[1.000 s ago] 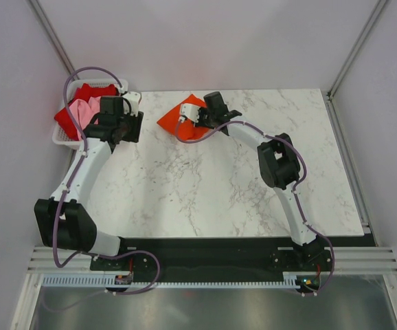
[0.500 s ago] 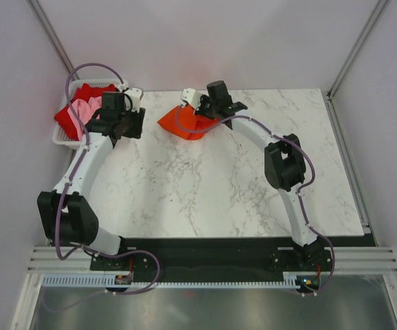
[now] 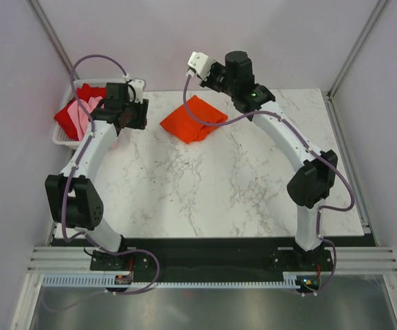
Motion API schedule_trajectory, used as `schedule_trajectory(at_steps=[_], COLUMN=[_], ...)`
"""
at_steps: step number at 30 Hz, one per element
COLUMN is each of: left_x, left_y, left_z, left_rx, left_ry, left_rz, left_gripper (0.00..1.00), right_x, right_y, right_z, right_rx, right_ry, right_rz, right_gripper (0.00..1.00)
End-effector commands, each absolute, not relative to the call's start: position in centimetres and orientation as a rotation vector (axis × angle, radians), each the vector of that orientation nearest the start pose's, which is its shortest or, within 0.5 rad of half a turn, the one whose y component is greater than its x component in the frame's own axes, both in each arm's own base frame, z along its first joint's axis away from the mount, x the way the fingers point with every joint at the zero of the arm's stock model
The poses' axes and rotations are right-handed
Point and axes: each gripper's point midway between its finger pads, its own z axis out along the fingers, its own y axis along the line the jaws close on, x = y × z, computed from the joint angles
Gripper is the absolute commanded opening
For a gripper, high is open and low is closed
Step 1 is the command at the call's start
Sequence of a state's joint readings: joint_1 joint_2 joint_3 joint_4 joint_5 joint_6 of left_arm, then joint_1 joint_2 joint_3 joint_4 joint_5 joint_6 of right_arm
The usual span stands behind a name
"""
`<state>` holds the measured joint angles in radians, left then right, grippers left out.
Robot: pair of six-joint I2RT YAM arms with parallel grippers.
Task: Fold and stack the t-shirts
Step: Flatten the tshirt out
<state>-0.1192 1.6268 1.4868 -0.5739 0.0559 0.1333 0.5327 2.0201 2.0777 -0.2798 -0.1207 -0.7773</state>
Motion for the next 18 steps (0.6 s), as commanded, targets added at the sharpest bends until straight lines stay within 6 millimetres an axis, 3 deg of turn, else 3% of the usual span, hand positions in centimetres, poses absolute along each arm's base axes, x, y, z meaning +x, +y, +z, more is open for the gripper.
schedule_trajectory(at_steps=[1,2,4,7,8,11,15,16,18], left_x=[45.4,45.4,45.5,45.7,45.8,46.3,46.4,46.4,46.3], left_y=[-6.5,-6.4,-6.3,-6.0,-5.9,-5.4,-5.5,-5.6,-5.7], left_z=[23.0,23.2,23.7,24.7,25.0,27.0,27.8,27.7,27.2], left_rx=[0.280,0.286,0.288,0.296,0.299,0.297,0.304,0.304,0.307], left_ry=[2.206,2.201,2.189,2.164,2.157,2.111,2.093,2.095,2.106], left_rz=[-0.110,-0.100,-0.090,-0.067,-0.057,-0.017,-0.017,-0.020,-0.028], left_gripper=[0.54,0.54,0.53,0.53,0.53,0.53,0.53,0.52,0.52], right_x=[51.0,50.2,49.5,47.6,46.5,44.7,43.5,43.5,44.6], right_y=[29.1,28.8,28.6,28.5,28.4,27.9,27.2,27.2,27.6], right_z=[40.8,42.7,44.7,50.0,53.0,57.9,60.7,60.5,57.2], right_rx=[-1.075,-1.060,-1.046,-0.999,-0.960,-0.883,-0.835,-0.842,-0.907], right_ry=[1.275,1.242,1.207,1.109,1.054,0.966,0.904,0.904,0.958], right_rz=[-0.082,-0.081,-0.082,-0.091,-0.083,-0.056,-0.058,-0.068,-0.095], right_gripper=[0.00,0.00,0.00,0.00,0.00,0.00,0.00,0.00,0.00])
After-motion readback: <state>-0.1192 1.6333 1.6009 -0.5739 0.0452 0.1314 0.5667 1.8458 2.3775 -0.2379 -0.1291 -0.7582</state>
